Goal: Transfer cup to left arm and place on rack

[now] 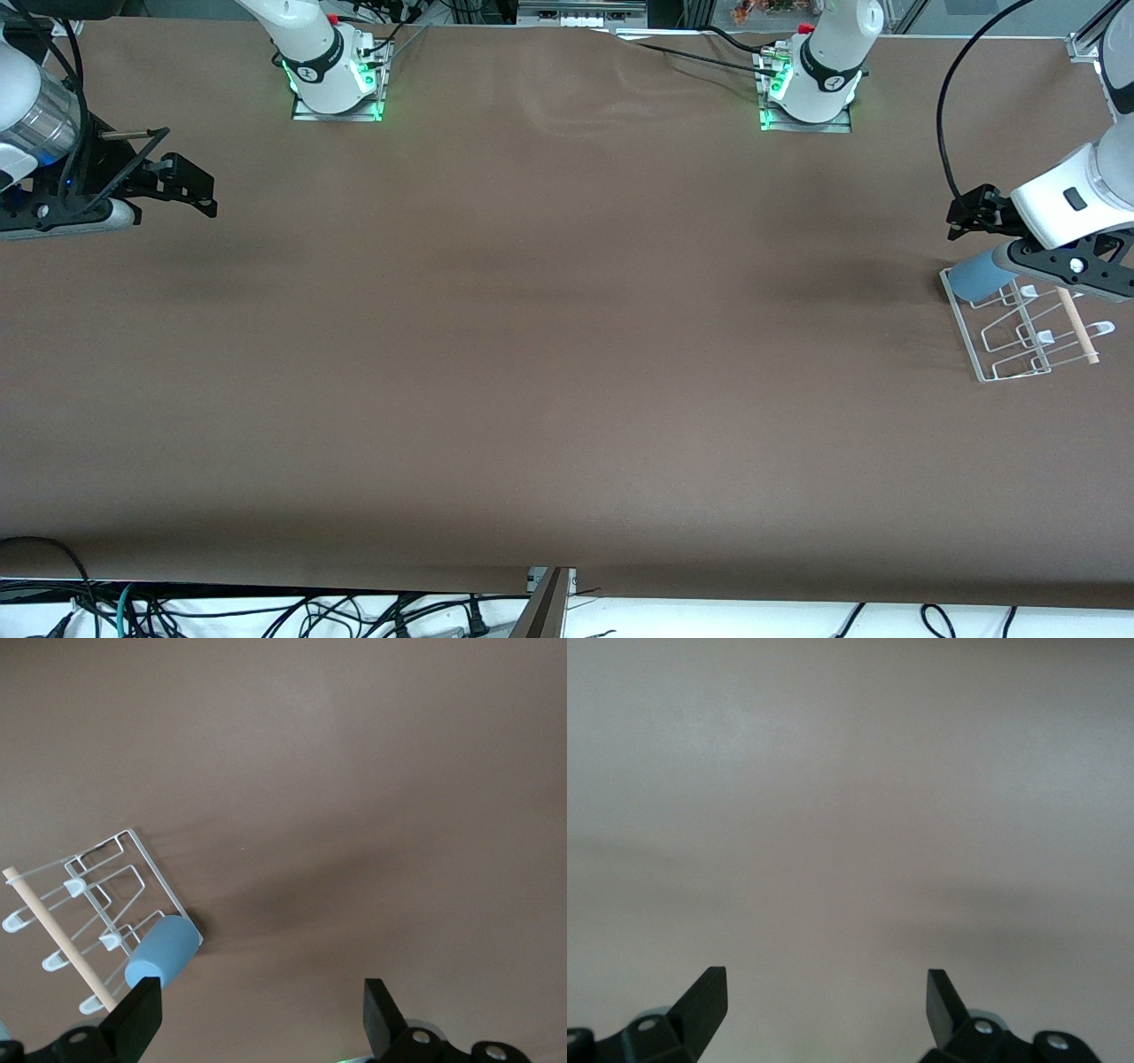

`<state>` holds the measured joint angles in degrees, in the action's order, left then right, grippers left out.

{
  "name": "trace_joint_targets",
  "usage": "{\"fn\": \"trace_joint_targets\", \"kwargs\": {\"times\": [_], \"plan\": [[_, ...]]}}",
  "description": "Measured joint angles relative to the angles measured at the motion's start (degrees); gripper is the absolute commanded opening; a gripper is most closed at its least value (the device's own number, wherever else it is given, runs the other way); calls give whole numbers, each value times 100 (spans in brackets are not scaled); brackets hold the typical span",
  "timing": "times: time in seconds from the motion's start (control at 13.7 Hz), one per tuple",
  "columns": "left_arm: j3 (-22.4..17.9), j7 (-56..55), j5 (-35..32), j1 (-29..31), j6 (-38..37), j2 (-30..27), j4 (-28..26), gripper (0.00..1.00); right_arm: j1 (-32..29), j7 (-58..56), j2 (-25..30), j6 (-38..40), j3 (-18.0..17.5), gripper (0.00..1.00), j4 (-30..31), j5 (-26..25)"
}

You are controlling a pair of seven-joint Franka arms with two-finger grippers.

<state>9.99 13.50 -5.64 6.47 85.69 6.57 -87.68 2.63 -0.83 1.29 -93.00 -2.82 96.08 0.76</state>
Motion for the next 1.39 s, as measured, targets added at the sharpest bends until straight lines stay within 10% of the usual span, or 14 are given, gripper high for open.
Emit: {"fn": "trace_joint_targets", "kwargs": {"times": [1.39], "plan": [[-648, -1100, 964, -407, -187, -172, 359, 100, 2, 0, 1, 185, -14, 99, 0, -1]]}}
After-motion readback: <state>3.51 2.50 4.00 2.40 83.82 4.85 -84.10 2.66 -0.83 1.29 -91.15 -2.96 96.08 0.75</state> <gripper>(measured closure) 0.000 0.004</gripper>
